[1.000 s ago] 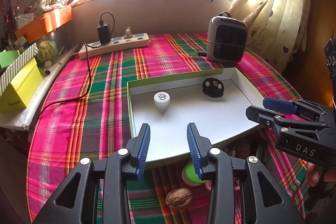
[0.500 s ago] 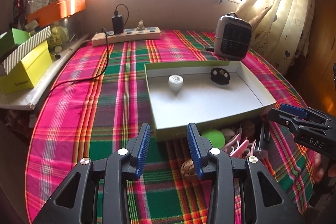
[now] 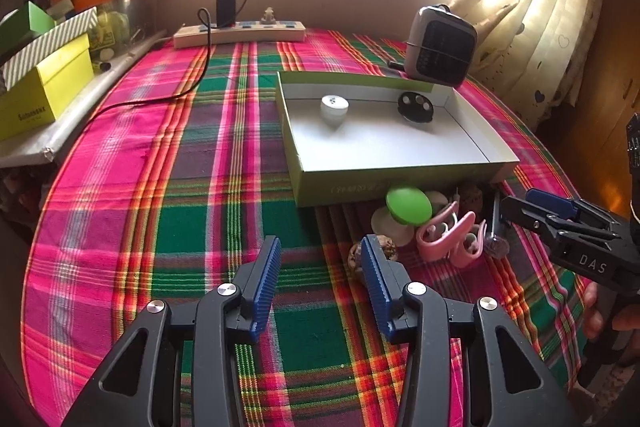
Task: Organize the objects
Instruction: 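Withdraw both open grippers back toward the remaining objects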
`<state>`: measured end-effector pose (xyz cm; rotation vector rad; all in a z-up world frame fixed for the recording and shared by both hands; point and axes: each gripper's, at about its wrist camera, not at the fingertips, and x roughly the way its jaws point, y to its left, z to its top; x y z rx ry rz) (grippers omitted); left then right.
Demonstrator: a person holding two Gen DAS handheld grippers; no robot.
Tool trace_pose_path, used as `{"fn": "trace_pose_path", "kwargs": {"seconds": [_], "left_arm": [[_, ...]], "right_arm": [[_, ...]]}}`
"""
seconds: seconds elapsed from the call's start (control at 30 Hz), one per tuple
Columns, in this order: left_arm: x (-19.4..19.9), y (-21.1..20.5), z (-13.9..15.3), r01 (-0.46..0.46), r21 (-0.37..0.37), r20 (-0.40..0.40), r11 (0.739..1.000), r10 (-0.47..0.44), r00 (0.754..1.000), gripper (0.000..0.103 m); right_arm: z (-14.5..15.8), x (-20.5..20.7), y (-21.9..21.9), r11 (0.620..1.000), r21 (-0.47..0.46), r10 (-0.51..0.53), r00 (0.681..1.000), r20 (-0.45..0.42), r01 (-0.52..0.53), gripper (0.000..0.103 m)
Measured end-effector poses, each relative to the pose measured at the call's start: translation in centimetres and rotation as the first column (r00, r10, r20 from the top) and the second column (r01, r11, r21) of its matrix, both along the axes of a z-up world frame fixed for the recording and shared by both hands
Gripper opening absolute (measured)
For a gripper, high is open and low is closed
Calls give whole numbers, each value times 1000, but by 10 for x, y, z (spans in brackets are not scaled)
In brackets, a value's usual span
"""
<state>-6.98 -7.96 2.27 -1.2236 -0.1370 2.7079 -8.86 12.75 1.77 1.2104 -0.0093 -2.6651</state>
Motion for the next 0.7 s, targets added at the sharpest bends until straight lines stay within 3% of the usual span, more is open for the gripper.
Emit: {"fn": "trace_pose_path", "kwargs": {"seconds": [0.7], "left_arm": [[0, 10, -4, 64, 20, 8, 998, -64, 998, 41]], "right_arm": [[-10, 8, -5, 997, 76, -34, 999, 28, 31, 68]]}}
